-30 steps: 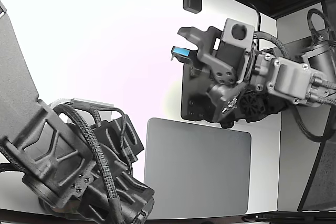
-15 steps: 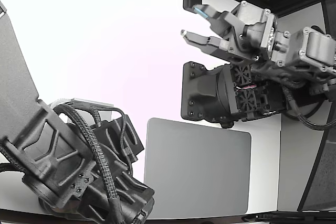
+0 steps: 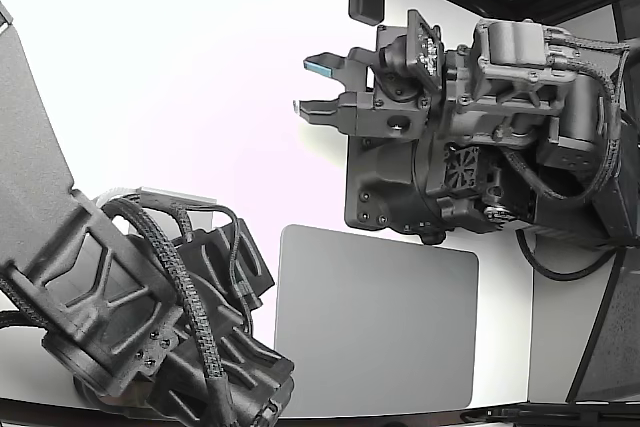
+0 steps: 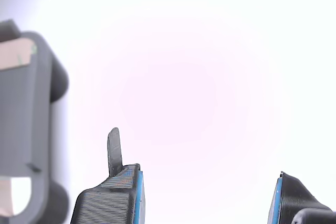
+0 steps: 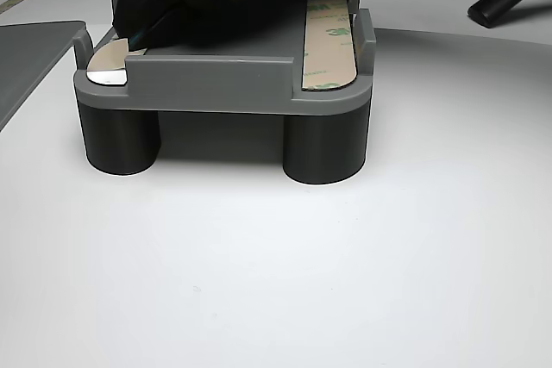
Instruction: Peel off protective film from adhesive tape.
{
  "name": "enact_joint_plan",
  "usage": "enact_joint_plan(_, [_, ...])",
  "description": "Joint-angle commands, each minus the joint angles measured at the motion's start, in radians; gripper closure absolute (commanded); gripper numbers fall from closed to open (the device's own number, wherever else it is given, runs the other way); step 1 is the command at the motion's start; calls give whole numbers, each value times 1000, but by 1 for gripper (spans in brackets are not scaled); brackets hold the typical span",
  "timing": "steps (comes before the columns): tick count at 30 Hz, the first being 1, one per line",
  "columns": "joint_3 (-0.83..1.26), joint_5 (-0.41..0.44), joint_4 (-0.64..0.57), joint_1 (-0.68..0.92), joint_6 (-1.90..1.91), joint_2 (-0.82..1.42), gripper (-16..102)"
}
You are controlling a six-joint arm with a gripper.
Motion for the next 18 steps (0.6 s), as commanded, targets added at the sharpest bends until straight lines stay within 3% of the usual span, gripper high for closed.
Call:
enact_joint_plan(1, [-23, -23, -9, -20, 0, 21, -14])
enact_joint_plan(18, [-23, -5, -11, -20, 12, 21, -14])
